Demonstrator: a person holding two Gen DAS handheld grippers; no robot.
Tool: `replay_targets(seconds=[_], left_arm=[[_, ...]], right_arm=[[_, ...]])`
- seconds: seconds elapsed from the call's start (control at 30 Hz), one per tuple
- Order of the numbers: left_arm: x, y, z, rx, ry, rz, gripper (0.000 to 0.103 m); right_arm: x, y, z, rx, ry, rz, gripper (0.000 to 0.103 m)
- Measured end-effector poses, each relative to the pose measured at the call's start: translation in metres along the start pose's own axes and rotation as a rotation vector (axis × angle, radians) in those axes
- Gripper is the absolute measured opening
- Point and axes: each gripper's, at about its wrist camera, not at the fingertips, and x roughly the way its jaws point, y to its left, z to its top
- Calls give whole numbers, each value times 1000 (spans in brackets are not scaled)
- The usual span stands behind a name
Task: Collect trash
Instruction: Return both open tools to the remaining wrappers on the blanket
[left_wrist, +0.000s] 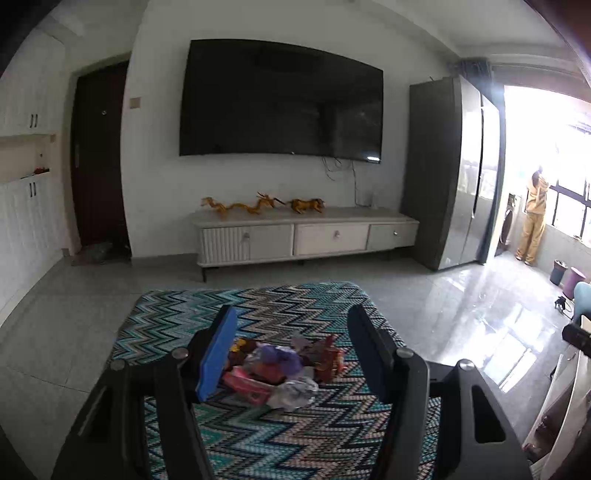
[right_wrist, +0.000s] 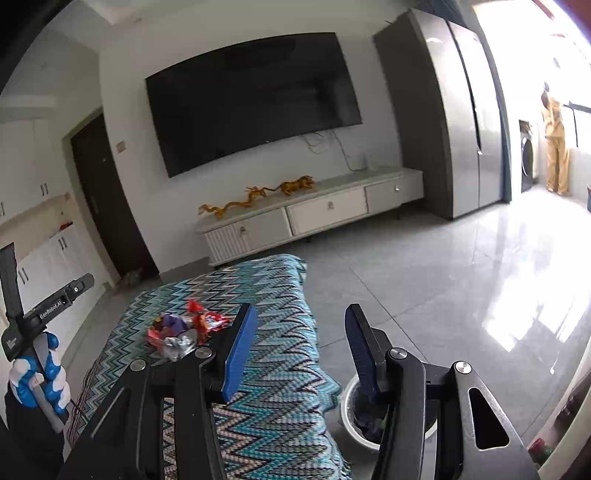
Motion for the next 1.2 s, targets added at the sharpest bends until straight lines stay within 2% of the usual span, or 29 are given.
replay_targets(seconds=[0.33,0.53,0.83,1.07,1.2], left_arm=[[-40,59,5,-42,-124,104,60],[-53,88,2,-61,-159,140,60],[-49,138,-7,-121,-150,184,60],[-28,181,-22,-182,-93,212,60],[-8,201,-30,-212,-50,203,60]], right_arm=[[-8,50,19,-84,-13,55,50],[-3,79,27,-128,8,75,50],[24,122,40,-177,71,92,50],[60,151,43,-200,143,97,50],[87,161,41,-208,197,93,50]])
